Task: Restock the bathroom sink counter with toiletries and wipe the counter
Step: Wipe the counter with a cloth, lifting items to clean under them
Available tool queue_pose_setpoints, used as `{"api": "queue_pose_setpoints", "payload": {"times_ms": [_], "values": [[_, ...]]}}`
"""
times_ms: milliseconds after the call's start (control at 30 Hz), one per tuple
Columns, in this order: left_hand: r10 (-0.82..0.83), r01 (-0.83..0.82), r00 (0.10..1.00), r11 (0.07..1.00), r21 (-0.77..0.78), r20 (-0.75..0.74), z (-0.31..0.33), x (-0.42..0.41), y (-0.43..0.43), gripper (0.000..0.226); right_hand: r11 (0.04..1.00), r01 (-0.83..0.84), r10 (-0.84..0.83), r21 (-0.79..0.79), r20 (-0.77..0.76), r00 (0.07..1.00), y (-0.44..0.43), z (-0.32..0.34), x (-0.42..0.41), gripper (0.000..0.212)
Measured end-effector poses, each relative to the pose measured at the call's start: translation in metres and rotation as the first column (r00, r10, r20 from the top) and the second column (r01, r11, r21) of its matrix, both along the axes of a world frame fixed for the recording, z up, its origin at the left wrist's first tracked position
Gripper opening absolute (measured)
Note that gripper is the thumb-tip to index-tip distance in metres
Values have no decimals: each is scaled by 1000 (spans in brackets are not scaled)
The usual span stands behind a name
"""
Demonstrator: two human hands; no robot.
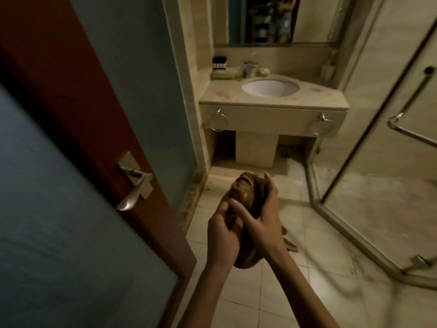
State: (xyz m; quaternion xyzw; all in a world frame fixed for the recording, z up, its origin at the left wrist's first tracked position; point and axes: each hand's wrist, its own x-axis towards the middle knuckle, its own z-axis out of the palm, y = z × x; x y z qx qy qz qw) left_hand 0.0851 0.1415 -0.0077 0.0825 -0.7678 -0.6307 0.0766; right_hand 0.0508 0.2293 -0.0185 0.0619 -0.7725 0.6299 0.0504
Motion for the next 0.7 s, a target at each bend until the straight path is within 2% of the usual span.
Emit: {"api": "queue_pose_setpoints", "payload": {"times_ms": [67, 133, 200, 300, 367, 400, 467, 533, 633, 700], "values": [[-104, 105, 994, 994, -14, 24, -6, -17, -5, 36, 1000, -12, 12, -12, 35, 999, 6, -5, -15, 116], [-235, 234, 970, 972, 22, 58, -11, -34, -13, 36, 997, -33, 39, -65, 88, 995, 15, -11, -33, 112], [-331, 326, 942, 942, 81, 55, -18, -53, -22, 39, 993, -42, 55, -109, 120, 991, 26, -18, -51, 101], [-390, 376, 920, 908, 186, 46, -24, -89, -35, 40, 989, -55, 73, -138, 129, 989, 33, -25, -80, 79], [-393, 381, 919, 909, 168, 42, -29, -120, -42, 38, 982, -61, 90, -180, 158, 983, 32, -28, -104, 68], [-377, 369, 925, 919, 141, 39, -32, -137, -45, 41, 977, -66, 102, -202, 172, 980, 30, -28, -119, 64], [-337, 332, 940, 940, 82, 54, -35, -171, -48, 66, 969, -76, 122, -235, 187, 975, 24, -25, -152, 60], [-350, 340, 931, 935, 101, 104, -35, -207, -51, 84, 963, -75, 127, -259, 190, 974, 16, -19, -188, 62], [-449, 418, 885, 883, 213, 126, -26, -264, -54, 66, 948, -87, 149, -307, 185, 971, 2, -9, -240, 59], [-475, 439, 871, 868, 231, 127, -20, -298, -53, 57, 938, -46, 120, -343, 199, 973, -4, -7, -270, 62]]}}
